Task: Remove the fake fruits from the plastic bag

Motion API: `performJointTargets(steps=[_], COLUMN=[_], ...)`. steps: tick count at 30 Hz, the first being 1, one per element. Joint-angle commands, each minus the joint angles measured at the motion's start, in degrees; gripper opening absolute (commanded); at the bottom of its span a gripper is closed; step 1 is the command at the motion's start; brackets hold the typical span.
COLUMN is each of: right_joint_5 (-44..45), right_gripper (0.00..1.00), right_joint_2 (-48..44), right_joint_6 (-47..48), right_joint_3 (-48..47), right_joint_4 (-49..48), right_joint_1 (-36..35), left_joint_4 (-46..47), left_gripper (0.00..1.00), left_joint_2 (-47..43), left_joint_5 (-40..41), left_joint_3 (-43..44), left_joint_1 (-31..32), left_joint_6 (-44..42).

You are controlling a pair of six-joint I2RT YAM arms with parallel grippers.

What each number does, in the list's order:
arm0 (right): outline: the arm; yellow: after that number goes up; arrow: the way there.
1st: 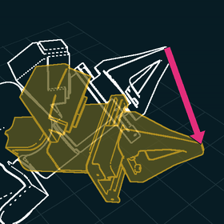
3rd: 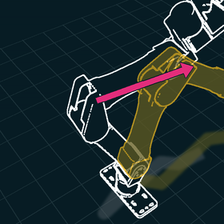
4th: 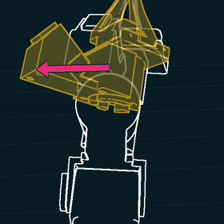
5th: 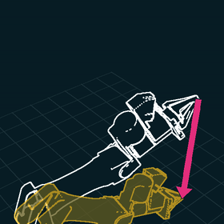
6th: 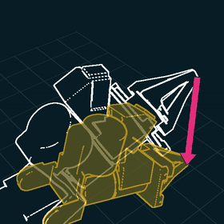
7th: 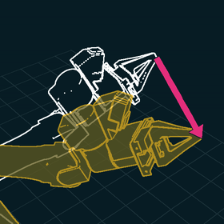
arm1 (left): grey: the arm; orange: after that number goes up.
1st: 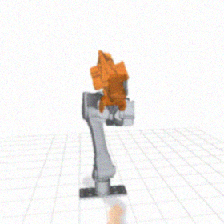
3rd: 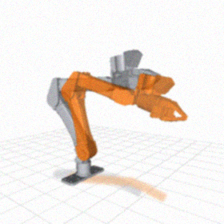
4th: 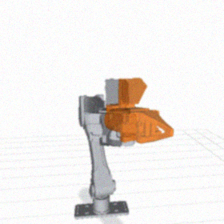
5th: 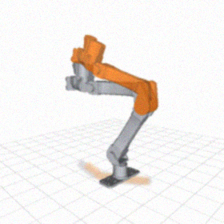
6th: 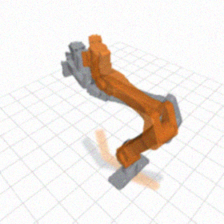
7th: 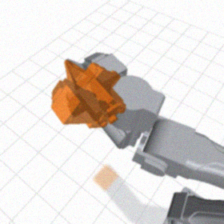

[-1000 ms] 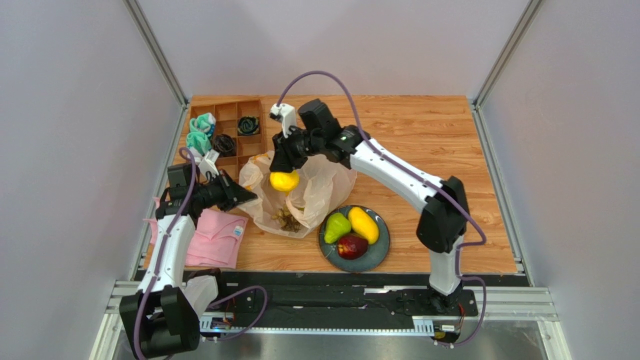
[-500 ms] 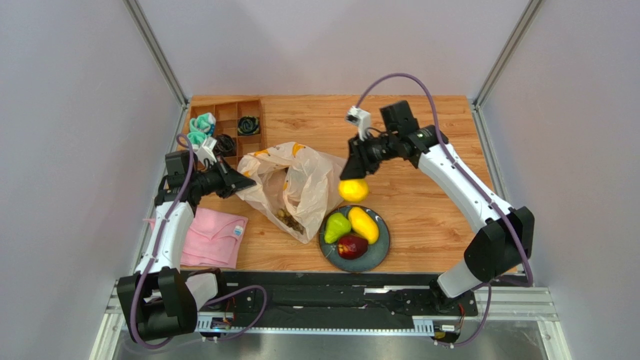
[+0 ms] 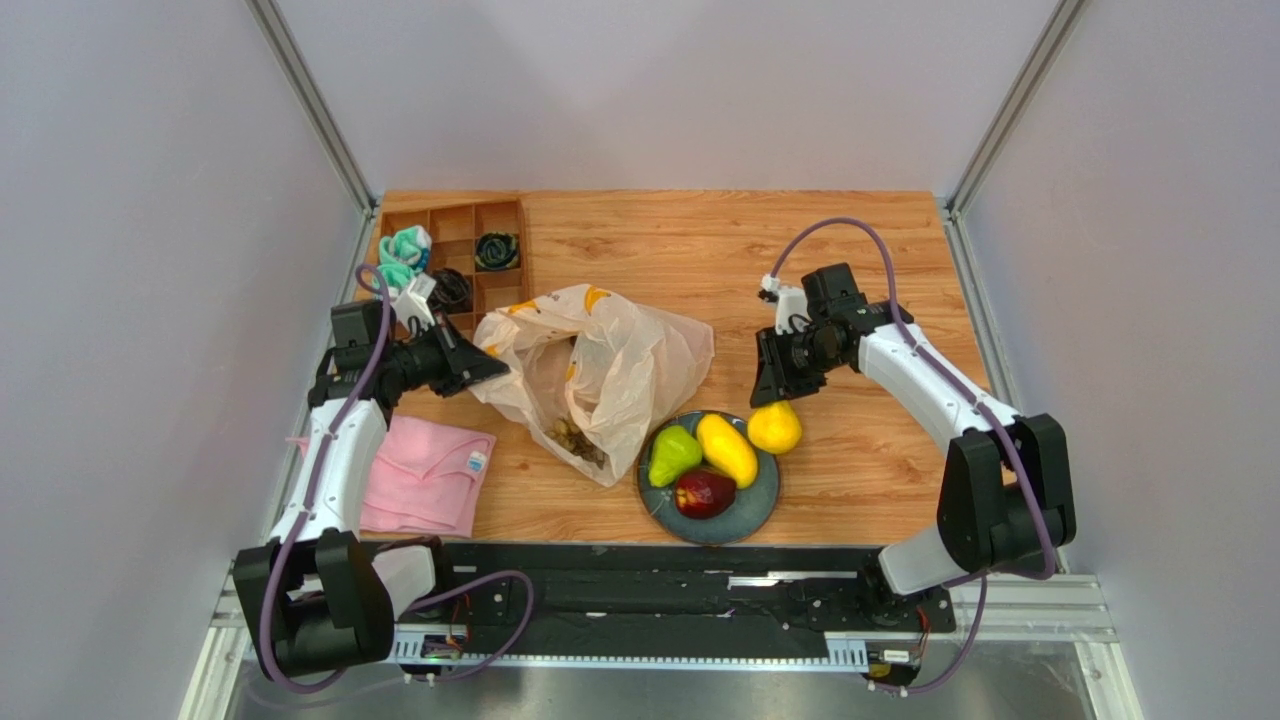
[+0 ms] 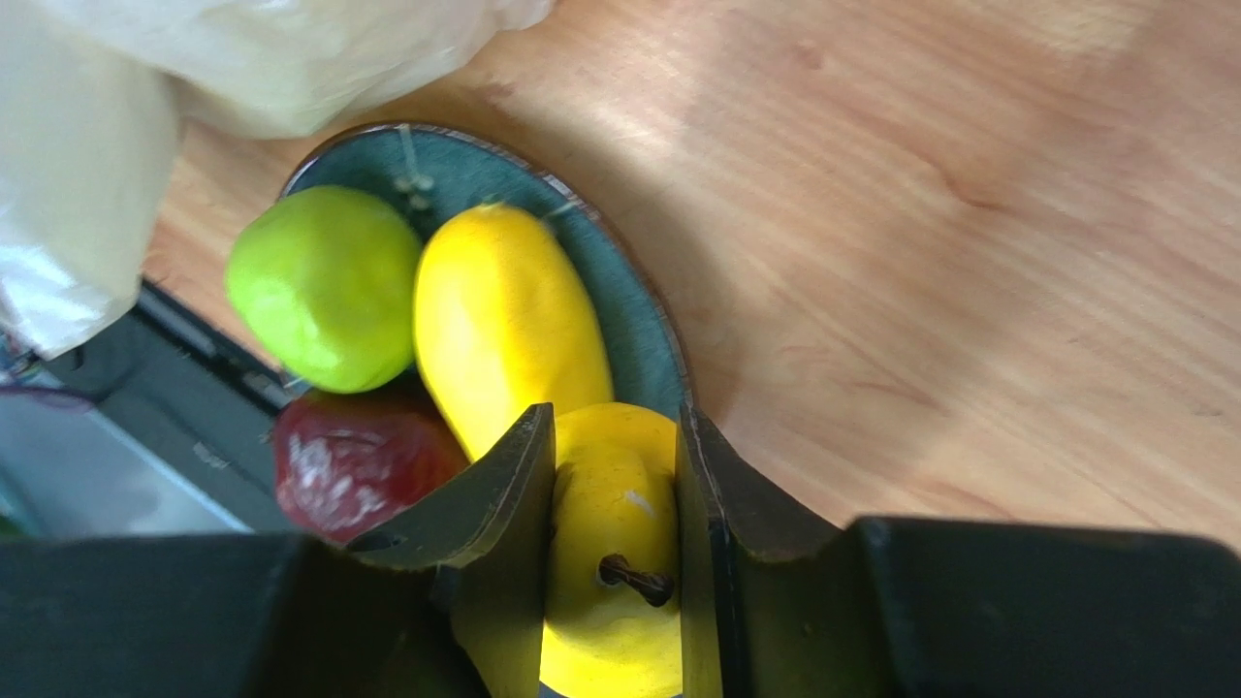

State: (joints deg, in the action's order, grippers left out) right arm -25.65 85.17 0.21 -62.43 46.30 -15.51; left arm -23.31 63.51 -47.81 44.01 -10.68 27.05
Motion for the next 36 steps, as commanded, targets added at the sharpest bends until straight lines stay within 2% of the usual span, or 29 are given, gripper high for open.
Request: performJointTargets(steps=[1, 8, 12, 20, 25, 36], right_joint_5=[5.26, 3.51, -0.72, 0.16, 2.80, 5.08], right_gripper=[0.03, 0.06, 0.07, 0.07, 0.06, 0.10], right_joint_2=[0.87, 5.36, 6.24, 8.44, 6.42, 7.73], right_joint_6=[-0.47, -0.47, -1.17, -0.47, 1.01, 1.55], right_joint_3=[1.44, 0.82, 0.03, -2.86, -3.13, -2.96], right_joint_4=[-6.75, -6.14, -5.87, -2.71, -0.95, -2.62], right_joint_1=[-0.40, -1.80, -2.68, -4.09, -6.46, -10.33], left_joint_4=[-2.00, -3.23, -3.85, -4.55, -4.46, -3.23], left_gripper=[0.00, 0.00, 0.00, 0.00, 0.00, 0.00], left_joint_2=[-0.14, -1.19, -2.07, -3.65, -4.79, -5.23], left_joint_5=[0.44, 0.61, 0.53, 0.88, 0.79, 0.61], left_joint_3=[2.40, 1.61, 1.17, -0.06, -0.94, -1.91], left_joint_1=[-0.92, -1.54, -1.89, -2.86, -3.21, -3.47], left_joint_6=[-3.32, -3.58, -4.02, -4.11, -3.93, -2.88])
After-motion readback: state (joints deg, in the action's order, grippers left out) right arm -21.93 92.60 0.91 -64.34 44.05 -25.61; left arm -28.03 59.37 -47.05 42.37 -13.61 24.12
